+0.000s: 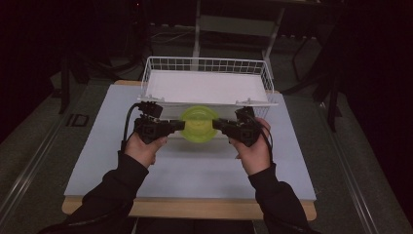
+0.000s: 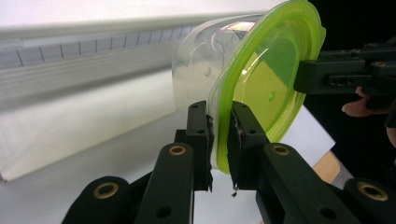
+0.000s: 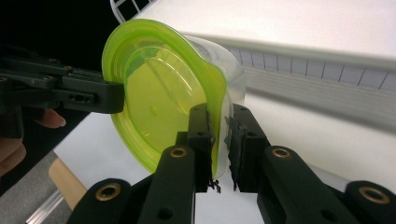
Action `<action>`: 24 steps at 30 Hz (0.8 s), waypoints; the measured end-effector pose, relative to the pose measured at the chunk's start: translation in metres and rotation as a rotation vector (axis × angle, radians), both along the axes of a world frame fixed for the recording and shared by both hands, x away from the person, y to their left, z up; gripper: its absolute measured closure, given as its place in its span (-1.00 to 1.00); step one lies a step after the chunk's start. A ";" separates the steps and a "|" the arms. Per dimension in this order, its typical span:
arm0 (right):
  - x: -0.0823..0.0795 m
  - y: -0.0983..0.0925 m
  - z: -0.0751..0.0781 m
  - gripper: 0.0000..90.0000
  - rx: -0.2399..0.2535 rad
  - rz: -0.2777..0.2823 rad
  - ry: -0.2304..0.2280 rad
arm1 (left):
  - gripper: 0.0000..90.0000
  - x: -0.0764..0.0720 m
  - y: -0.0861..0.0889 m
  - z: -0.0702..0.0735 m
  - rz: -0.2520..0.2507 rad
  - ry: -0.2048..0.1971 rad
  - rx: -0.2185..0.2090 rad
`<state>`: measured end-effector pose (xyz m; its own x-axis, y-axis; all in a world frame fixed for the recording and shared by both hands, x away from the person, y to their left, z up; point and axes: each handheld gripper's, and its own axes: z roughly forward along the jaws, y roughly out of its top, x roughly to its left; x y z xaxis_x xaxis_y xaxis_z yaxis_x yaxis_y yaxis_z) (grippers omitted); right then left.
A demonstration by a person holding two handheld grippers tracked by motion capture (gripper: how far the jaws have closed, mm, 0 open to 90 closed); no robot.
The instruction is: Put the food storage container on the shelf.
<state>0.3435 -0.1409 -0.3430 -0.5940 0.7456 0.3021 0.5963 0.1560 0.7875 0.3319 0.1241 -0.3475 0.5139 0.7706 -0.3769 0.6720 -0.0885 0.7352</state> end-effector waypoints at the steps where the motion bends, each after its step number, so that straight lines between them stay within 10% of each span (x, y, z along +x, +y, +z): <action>1: 0.005 0.001 0.007 0.78 0.006 -0.006 -0.004 | 0.80 0.005 -0.002 0.010 0.021 -0.029 0.008; 24: 0.061 0.001 0.041 0.78 0.027 -0.082 0.035 | 0.78 0.066 -0.011 0.045 0.088 0.011 0.009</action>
